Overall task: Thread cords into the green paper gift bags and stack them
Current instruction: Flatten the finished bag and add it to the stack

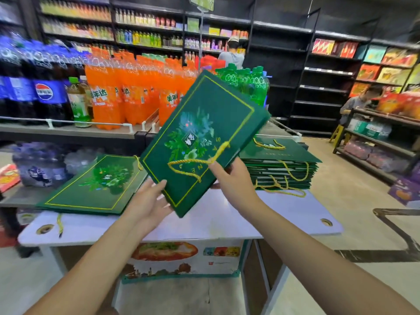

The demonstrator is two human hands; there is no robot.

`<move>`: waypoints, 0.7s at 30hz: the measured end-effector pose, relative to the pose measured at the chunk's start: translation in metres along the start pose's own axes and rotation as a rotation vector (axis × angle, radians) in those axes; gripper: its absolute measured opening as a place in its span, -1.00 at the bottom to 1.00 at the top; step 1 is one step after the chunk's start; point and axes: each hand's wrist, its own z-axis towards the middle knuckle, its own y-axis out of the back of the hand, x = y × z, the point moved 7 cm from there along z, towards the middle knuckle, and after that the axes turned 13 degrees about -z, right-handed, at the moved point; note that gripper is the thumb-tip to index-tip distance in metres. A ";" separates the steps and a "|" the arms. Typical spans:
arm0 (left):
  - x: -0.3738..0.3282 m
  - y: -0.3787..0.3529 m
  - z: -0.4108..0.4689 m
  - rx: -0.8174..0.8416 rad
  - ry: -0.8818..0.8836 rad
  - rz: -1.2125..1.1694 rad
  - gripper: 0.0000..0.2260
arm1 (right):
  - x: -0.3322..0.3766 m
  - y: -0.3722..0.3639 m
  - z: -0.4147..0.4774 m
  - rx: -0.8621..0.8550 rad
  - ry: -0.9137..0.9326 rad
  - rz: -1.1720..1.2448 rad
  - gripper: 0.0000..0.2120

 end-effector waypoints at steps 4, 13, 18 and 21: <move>-0.036 0.018 0.003 -0.004 -0.146 0.128 -0.71 | -0.036 0.008 -0.022 0.285 -0.196 0.073 -0.80; -0.057 0.055 0.012 -0.097 -0.126 0.502 -0.75 | -0.084 0.027 -0.061 0.830 -0.561 -0.256 -0.36; -0.042 0.053 0.014 -0.079 -0.142 0.751 -0.76 | -0.069 0.032 -0.042 0.715 -0.440 -0.392 -0.57; -0.037 0.043 0.015 -0.062 -0.212 0.954 -0.80 | -0.070 0.022 -0.023 0.477 -0.283 -0.451 -0.72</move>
